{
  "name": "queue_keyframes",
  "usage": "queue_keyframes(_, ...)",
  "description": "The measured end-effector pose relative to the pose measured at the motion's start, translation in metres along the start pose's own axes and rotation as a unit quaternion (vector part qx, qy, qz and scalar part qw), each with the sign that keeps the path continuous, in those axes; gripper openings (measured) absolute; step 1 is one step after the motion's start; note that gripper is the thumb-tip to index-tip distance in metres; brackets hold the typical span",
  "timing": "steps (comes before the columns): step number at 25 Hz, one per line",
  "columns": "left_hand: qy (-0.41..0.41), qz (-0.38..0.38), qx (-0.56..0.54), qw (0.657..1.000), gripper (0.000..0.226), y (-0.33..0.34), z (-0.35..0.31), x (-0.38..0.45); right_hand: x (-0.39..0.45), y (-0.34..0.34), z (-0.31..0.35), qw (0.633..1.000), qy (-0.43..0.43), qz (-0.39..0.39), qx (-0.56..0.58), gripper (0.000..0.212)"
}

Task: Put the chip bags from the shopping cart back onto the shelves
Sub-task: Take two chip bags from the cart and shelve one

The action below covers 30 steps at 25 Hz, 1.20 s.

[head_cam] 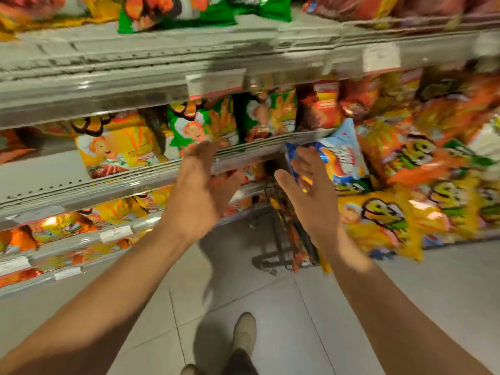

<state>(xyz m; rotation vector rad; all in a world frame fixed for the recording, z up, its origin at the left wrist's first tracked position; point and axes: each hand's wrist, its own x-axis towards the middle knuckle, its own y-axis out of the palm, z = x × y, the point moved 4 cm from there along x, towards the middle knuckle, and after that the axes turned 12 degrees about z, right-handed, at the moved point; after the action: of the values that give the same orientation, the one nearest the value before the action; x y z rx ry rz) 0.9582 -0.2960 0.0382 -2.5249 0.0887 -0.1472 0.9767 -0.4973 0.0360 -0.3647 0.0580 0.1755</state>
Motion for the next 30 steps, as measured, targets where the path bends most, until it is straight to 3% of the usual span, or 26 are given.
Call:
queue_keyframes(4, 0.025, 0.114, 0.052, 0.992, 0.048, 0.002, -0.069, -0.008, -0.081, -0.073, 0.006, 0.994, 0.067, -0.072, 0.047, 0.034)
queue_keyframes(6, 0.018, 0.154, 0.064, 0.986, 0.05, 0.011, -0.101, 0.003, -0.114, -0.106, -0.003, 0.987, 0.114, -0.102, 0.05, 0.04)
queue_keyframes(11, 0.1, 0.25, 0.102, 0.958, 0.068, 0.065, -0.163, 0.037, -0.158, -0.175, -0.036, 0.966, 0.19, -0.152, 0.081, 0.046)
queue_keyframes(14, 0.059, 0.289, 0.117, 0.948, 0.039, 0.119, -0.16, 0.073, -0.157, -0.204, -0.066, 0.955, 0.235, -0.151, 0.1, 0.046)
queue_keyframes(16, 0.026, 0.322, 0.138, 0.936, 0.046, 0.153, -0.154, 0.102, -0.149, -0.218, -0.087, 0.95, 0.242, -0.161, 0.111, 0.036)
queue_keyframes(18, -0.041, 0.343, 0.16, 0.925, 0.049, 0.181, -0.143, 0.133, -0.135, -0.229, -0.106, 0.943, 0.276, -0.129, 0.136, 0.023)
queue_keyframes(20, -0.097, 0.352, 0.121, 0.923, 0.036, 0.196, -0.135, 0.156, -0.128, -0.223, -0.119, 0.929, 0.319, -0.051, 0.178, 0.018)
queue_keyframes(23, -0.1, 0.343, 0.13, 0.925, 0.028, 0.212, -0.132, 0.184, -0.116, -0.21, -0.13, 0.896, 0.369, 0.044, 0.242, 0.02)
queue_keyframes(25, -0.072, 0.341, 0.169, 0.922, 0.039, 0.224, -0.132, 0.197, -0.107, -0.205, -0.138, 0.871, 0.398, 0.062, 0.281, 0.023)
queue_keyframes(30, -0.093, 0.364, 0.208, 0.903, 0.075, 0.257, -0.124, 0.233, -0.092, -0.185, -0.148, 0.822, 0.441, 0.044, 0.357, 0.042)
